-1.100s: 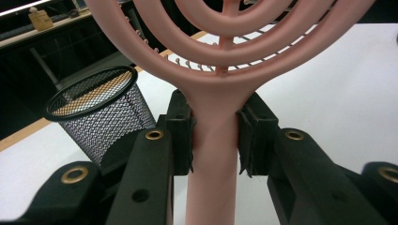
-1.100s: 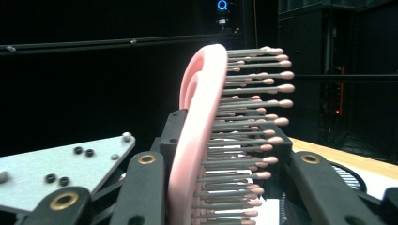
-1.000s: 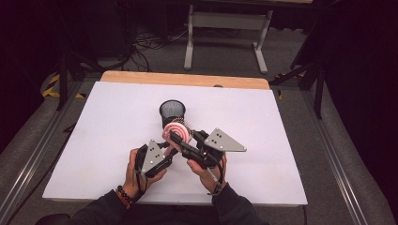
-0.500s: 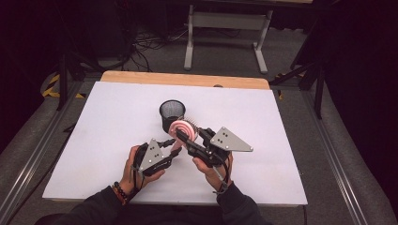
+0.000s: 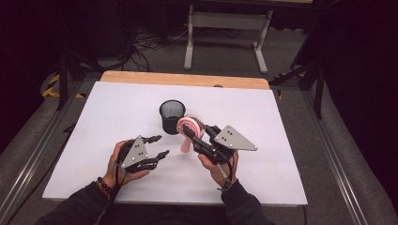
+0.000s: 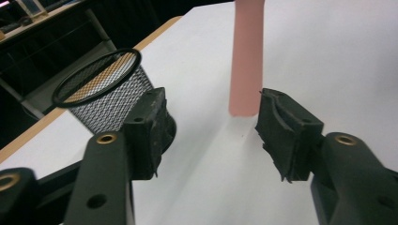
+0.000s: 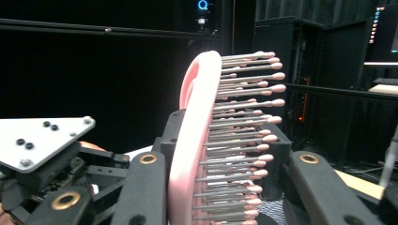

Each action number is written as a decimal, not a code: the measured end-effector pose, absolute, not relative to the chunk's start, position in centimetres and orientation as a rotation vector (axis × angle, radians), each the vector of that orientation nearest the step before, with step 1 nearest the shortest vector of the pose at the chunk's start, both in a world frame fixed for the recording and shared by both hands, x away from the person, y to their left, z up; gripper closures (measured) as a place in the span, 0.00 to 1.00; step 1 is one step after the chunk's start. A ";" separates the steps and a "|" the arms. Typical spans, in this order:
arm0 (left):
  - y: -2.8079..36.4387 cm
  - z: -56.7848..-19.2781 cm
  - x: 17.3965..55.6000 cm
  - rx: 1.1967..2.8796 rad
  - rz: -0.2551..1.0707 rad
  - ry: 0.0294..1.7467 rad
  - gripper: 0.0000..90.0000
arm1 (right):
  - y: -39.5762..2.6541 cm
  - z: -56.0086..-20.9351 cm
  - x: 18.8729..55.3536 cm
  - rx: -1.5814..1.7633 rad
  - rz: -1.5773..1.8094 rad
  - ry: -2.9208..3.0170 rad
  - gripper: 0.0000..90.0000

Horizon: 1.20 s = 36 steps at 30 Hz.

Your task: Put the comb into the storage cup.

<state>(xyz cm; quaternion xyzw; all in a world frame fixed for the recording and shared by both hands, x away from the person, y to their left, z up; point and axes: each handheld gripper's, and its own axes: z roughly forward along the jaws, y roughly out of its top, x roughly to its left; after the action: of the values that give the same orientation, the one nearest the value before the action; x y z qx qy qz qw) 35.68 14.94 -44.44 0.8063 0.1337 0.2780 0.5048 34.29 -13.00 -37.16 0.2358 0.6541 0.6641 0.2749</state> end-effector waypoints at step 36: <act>24.8 -46.2 34.6 1.838 0.634 0.518 0.08 | -14.9 -35.7 37.1 0.675 1.747 1.710 0.70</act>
<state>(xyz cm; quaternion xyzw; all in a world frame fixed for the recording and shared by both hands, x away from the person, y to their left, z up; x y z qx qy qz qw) 34.57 24.76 -46.19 0.7715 0.2176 0.2662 0.5353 37.07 -14.87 -35.73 0.2540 0.6436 0.6574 0.2983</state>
